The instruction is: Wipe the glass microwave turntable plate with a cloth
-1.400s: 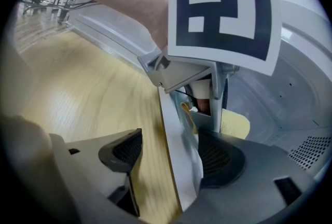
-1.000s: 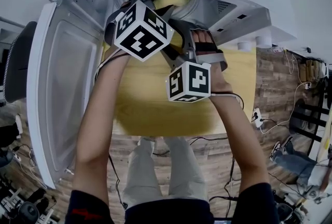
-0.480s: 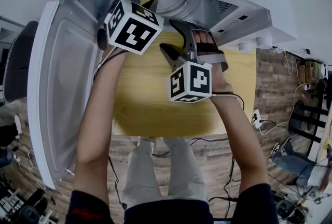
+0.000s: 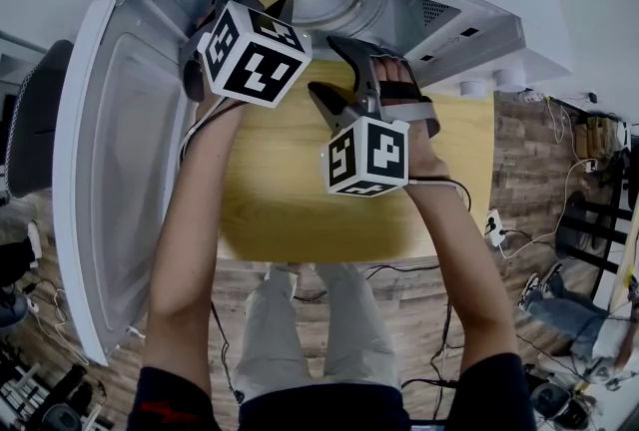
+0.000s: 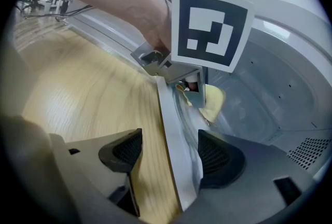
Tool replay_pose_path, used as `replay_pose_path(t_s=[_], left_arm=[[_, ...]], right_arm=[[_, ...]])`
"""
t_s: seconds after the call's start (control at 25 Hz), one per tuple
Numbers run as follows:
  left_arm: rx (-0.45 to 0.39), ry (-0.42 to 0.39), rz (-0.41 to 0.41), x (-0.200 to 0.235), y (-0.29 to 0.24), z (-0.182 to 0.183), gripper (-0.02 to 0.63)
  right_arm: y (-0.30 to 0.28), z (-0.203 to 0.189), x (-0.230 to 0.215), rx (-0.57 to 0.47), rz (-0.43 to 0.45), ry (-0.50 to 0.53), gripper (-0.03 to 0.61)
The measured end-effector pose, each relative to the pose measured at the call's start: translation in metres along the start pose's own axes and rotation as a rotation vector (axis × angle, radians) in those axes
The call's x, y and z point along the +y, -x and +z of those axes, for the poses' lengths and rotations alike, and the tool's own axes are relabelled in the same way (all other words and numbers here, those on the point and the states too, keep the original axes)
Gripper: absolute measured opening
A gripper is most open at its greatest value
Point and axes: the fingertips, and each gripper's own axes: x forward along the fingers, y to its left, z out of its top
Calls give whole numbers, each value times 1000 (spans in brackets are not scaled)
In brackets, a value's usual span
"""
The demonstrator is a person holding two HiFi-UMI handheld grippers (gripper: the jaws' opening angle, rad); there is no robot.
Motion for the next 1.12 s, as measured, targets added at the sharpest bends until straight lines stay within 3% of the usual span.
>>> replay_pose_path(t_s=[0.6,1.12], left_arm=[[-18,-32,-51,-11,-9,11,138],[-74,-132,-205,-58,-14,39,138]], right_arm=[[0,0,-1,0,-8,-11,299],[0,0,-1,3,-8,-11,298]])
